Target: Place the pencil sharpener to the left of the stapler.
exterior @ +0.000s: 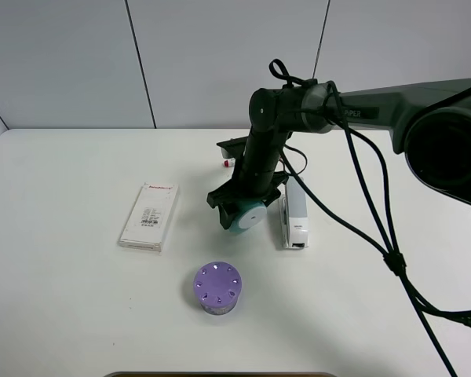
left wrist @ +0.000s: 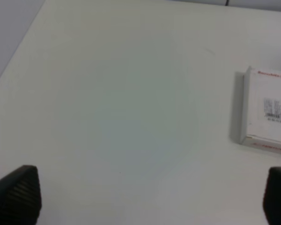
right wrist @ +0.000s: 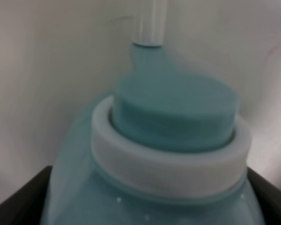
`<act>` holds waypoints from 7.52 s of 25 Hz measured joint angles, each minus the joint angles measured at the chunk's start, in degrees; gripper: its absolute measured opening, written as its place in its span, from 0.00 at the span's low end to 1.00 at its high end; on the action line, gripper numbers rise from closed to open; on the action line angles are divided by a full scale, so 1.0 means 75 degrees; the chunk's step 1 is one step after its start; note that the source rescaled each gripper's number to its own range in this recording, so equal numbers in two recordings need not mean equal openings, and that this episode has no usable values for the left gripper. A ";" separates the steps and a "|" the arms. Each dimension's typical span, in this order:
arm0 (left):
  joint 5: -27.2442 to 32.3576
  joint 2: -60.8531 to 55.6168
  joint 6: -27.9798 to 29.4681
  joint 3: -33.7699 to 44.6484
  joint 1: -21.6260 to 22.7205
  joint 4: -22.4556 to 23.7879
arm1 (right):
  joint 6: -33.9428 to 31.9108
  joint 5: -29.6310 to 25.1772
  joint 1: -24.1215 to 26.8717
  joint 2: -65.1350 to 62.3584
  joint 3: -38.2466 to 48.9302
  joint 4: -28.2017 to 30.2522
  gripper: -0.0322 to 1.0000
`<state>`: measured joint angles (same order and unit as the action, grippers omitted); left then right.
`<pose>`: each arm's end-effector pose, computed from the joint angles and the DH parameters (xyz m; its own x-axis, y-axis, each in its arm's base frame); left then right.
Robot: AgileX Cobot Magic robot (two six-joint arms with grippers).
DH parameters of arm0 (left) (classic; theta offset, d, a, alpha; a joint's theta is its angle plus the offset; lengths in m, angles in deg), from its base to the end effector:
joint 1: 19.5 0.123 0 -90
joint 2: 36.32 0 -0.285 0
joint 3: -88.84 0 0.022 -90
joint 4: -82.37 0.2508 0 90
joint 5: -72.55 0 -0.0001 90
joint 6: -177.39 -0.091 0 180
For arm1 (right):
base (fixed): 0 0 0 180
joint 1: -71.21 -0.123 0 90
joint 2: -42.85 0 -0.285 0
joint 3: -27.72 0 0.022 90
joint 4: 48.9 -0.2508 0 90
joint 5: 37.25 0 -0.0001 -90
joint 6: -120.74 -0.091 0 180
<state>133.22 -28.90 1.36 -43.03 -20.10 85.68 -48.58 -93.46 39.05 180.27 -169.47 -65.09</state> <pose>-0.0067 0.0047 0.2796 -0.4394 -0.0363 -0.8976 -0.0528 0.9985 -0.0146 0.3652 0.2546 0.1203 -0.8295 -0.5518 -0.0869 -0.5557 0.7993 0.2288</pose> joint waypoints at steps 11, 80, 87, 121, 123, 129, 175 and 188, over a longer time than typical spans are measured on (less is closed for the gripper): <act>0.0000 0.0000 0.0000 0.0000 0.0000 0.0000 | 0.0000 0.0012 -0.0169 0.0019 0.0000 0.0477 0.04; 0.0000 0.0000 0.0000 0.0000 0.0000 0.0000 | -0.0552 0.0019 -0.0532 -0.0432 -0.0048 0.0791 0.91; 0.0000 0.0000 0.0000 0.0000 0.0000 0.0000 | -0.0552 -0.0398 -0.0532 -0.1022 -0.0048 0.0825 0.91; 0.0000 0.0000 0.0000 0.0000 0.0000 0.0000 | -0.0952 -0.1830 -0.0532 -0.6548 -0.0048 0.2298 0.91; 0.0000 0.0000 0.0000 0.0000 0.0000 0.0000 | -0.0952 -0.1830 -0.0533 -0.6798 -0.0048 0.2473 0.91; 0.0000 0.0000 0.0000 0.0000 0.0000 0.0000 | -0.0952 -0.1827 -0.0533 -0.8051 0.1175 0.3229 0.91; 0.0000 0.0000 0.0000 0.0000 0.0000 0.0000 | -0.1825 -0.0576 0.3549 -1.7297 0.8331 0.2978 0.91; 0.0000 0.0000 0.0000 0.0000 0.0000 0.0000 | -0.1783 -0.0660 0.4086 -1.7297 0.8739 0.2513 0.91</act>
<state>133.22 -28.90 1.36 -43.03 -20.10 85.68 -61.95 -98.41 69.69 50.54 -103.93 -46.24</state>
